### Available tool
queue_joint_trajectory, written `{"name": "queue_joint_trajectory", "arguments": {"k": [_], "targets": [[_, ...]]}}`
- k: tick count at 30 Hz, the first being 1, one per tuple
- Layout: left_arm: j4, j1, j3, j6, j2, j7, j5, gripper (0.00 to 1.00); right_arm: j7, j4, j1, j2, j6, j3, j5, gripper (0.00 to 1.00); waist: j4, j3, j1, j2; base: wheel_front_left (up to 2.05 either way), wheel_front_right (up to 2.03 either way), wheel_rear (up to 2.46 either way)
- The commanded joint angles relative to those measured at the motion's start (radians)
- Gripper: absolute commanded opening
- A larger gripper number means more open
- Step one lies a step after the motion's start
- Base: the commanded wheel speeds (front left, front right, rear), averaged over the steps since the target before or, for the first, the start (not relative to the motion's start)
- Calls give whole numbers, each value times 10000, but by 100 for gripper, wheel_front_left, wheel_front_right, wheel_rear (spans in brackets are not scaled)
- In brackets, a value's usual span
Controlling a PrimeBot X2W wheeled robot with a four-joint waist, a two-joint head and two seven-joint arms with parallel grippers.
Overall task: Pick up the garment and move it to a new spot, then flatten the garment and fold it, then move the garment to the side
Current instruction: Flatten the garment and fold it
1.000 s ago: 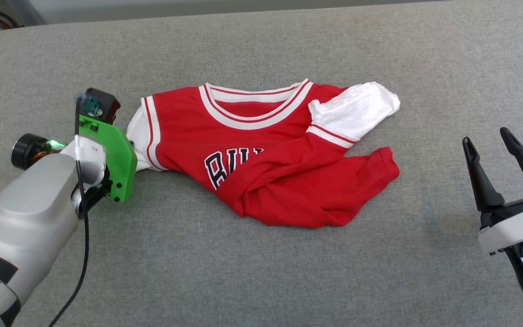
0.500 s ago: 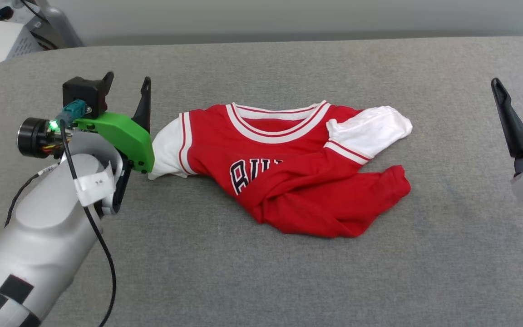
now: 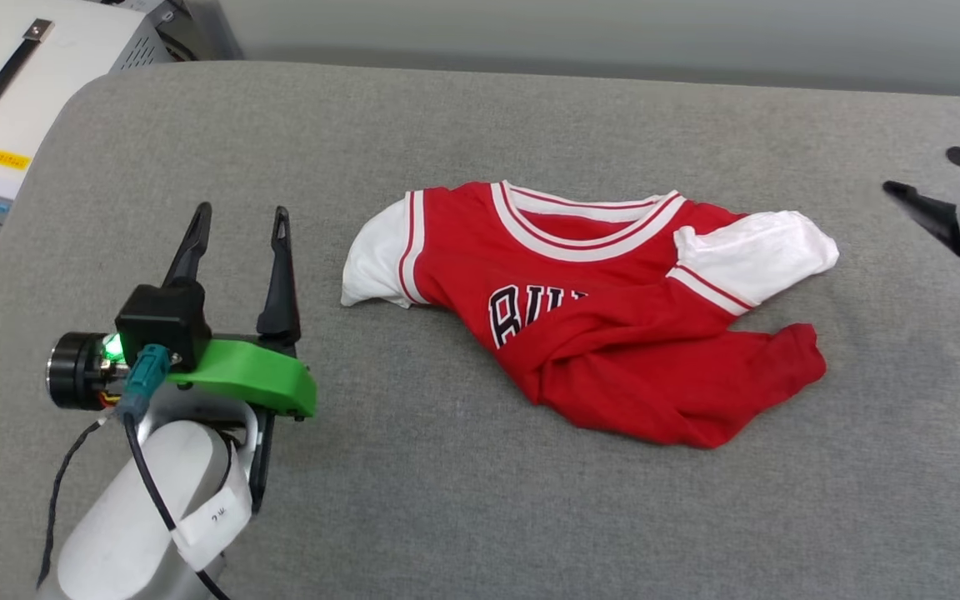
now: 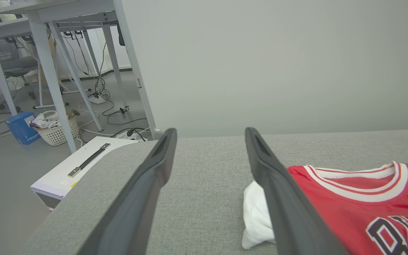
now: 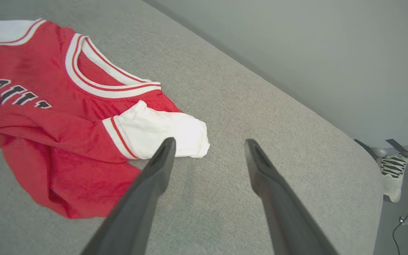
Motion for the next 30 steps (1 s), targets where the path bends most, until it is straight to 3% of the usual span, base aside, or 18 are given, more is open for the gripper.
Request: {"name": "queue_joint_trajectory", "arguments": {"k": [1,7,17,25,26,27,28,30], "targets": [[-247,230,187,39,-227,-57,252,100,508,300,-413,-147,-7,204,197,100,352,459,0,0,0,0,0],[-891,416,831,-232,-889,-58,1012,100,1734,1680,-1374,-277,-7,541,395,100,825,1460,0,0,0,0,0],[-1034,-17,1756,-1140,-2092,-58,2031,100,1108,3540,-2007,346,-7,1072,420,100,1471,2985,0,0,0,0,0],[-855,50,2394,-1656,-2643,-58,2622,100,1325,3793,-1176,287,-7,2276,1382,100,1428,2981,0,0,0,0,0],[-822,66,2469,-1720,-2668,-58,2664,100,1188,3728,-1198,244,-7,2337,1443,95,1398,2958,0,0,0,0,0],[-796,83,2568,-1789,-2699,-58,2725,100,881,3642,-1281,224,-7,2362,1493,6,1346,2910,0,0,0,0,0],[-777,107,2627,-1830,-2733,-58,2783,100,586,3606,-1373,214,-7,2343,1522,0,1311,2866,0,0,0,0,0],[-713,171,2757,-1929,-2789,-58,2896,100,-248,3583,-1662,211,-7,2300,1456,0,1219,2718,0,0,0,0,0]]}}
